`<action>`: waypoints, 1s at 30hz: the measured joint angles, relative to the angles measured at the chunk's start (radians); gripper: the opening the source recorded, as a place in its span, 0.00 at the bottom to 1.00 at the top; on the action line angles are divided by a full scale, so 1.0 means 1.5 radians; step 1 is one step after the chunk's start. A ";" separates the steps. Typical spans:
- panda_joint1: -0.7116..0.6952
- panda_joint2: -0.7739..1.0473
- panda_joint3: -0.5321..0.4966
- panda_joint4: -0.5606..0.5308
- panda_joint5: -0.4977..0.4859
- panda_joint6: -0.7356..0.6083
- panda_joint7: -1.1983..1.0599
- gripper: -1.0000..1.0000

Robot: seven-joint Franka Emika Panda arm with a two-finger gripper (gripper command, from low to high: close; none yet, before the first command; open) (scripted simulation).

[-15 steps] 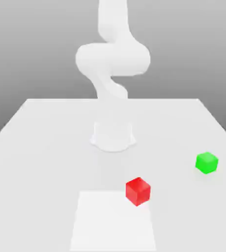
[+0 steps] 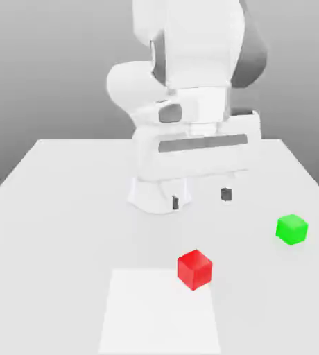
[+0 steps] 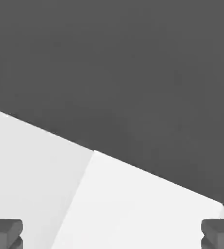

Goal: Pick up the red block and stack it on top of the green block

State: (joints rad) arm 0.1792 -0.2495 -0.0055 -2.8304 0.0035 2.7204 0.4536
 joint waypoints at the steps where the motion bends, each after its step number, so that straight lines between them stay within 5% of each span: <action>1: 0.006 0.031 0.002 -0.022 0.000 0.023 -0.016 0.50; 9: 0.020 0.278 0.005 -0.037 -0.004 0.222 -0.043 0.50; 10: 0.021 0.290 0.005 -0.035 -0.004 0.232 -0.044 0.00; 17: 0.020 0.287 0.005 -0.036 -0.007 0.229 -0.041 0.00; 24: 0.021 0.133 0.006 -0.057 -0.003 0.097 -0.044 0.00; 30: 0.128 0.082 0.083 -0.043 0.029 0.035 -0.072 0.00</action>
State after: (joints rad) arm 0.3713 -0.1268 0.1184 -2.8956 0.0463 2.7724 0.3449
